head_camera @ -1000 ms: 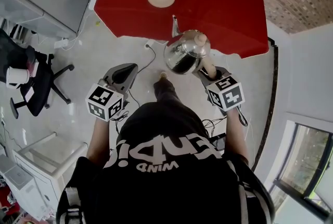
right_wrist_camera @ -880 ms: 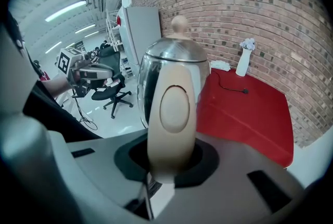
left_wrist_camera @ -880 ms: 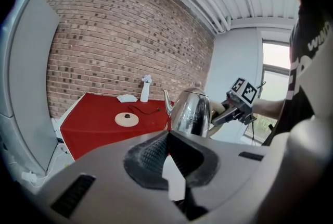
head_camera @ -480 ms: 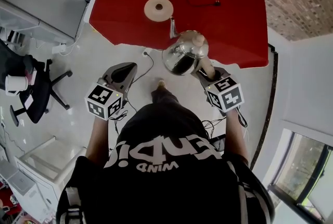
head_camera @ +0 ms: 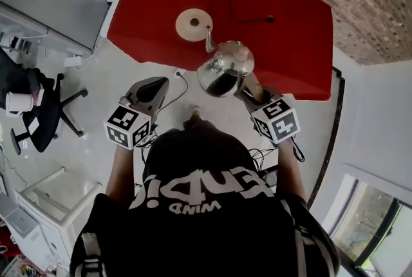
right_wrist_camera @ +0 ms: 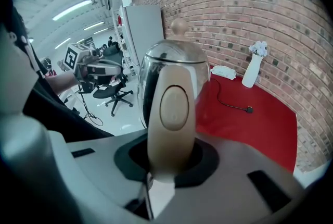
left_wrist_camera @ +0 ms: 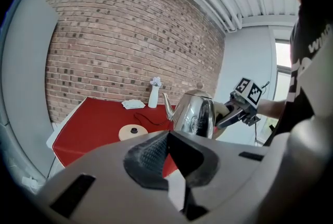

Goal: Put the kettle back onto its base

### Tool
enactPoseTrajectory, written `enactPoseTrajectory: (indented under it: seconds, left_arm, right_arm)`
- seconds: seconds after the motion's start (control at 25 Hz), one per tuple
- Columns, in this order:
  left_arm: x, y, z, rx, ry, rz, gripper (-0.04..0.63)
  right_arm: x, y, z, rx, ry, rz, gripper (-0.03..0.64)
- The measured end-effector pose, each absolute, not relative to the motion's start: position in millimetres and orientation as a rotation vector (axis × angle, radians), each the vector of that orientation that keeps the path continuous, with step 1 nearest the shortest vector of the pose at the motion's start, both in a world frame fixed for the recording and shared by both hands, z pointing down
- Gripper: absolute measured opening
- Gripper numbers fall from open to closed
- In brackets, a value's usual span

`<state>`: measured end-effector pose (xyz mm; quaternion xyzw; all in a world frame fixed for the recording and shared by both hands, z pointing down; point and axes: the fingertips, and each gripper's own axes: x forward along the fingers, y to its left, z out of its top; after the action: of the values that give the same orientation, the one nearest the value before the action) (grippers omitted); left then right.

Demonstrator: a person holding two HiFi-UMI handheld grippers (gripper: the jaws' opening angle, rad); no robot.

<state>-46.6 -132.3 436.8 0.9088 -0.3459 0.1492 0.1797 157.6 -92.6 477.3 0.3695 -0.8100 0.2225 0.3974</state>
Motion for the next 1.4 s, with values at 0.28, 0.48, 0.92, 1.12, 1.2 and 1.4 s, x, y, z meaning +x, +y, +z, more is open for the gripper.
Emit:
enactPoseTrajectory:
  seconds: [0.28, 0.48, 0.92, 1.12, 1.2, 1.4]
  left_arm:
    - [-51, -147, 440, 2.546, -0.984, 0.432, 0.009]
    - [-58, -159, 439, 2.550, -0.963, 0.443, 0.009]
    - [-53, -183, 441, 2.572, -0.896, 0.437, 0.009]
    - [-57, -196, 443, 2.572, -0.895, 0.436, 0.009]
    - [-58, -200, 444, 2.571, -0.897, 0.435, 0.009]
    - [-57, -212, 444, 2.576, -0.891, 0.434, 0.009]
  right_arm:
    - [156, -112, 477, 0.930, -2.053, 0.556, 0.075]
    - [150, -122, 475, 0.950, -2.047, 0.569, 0.075]
    - [145, -162, 467, 1.000, -2.041, 0.548, 0.075]
    - [139, -193, 463, 1.013, -2.052, 0.525, 0.075]
    - [135, -206, 461, 1.009, -2.059, 0.504, 0.075]
    - [126, -246, 452, 1.014, -2.087, 0.464, 0.075]
